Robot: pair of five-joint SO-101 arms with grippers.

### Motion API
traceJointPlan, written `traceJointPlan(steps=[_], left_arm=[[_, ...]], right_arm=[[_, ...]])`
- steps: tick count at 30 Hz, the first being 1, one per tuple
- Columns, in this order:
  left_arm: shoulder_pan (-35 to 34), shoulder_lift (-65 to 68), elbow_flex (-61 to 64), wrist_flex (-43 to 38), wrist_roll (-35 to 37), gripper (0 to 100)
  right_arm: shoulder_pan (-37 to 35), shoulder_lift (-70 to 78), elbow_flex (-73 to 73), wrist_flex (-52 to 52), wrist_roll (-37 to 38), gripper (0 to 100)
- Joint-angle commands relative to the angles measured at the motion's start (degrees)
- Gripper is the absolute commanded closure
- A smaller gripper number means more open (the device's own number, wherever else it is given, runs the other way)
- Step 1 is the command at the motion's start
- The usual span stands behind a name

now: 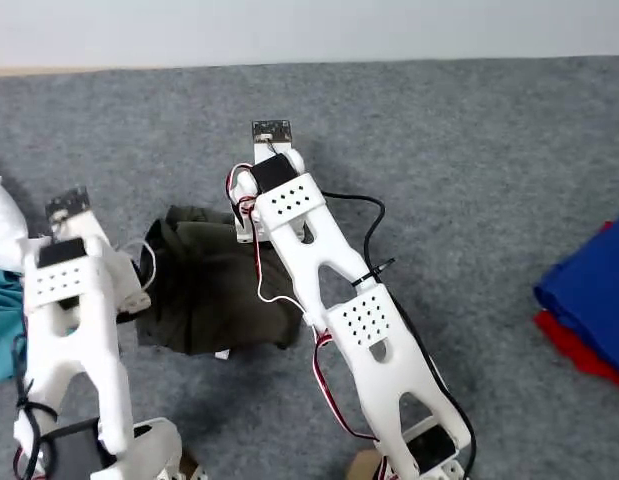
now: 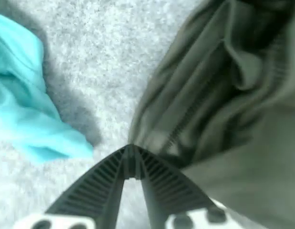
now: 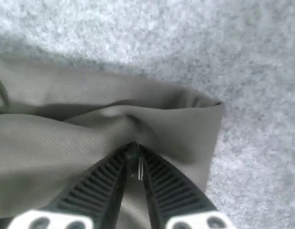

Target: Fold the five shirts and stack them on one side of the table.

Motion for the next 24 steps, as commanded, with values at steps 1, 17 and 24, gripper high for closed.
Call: traceJointPlan(steps=[1, 17, 24], left_arm=[[6.2, -2.3, -12.4, 10.9, 4.8, 100], [20.5, -1.7, 13.4, -14.6, 13.0, 100], [3.8, -2.0, 13.5, -15.0, 1.8, 100]], right_arm=[[-0.2, -1.2, -2.5, 2.2, -0.2, 98.8], [-0.1, -1.2, -2.6, 2.2, -0.2, 98.8], [0.0, -1.2, -2.6, 2.2, -0.2, 98.8]])
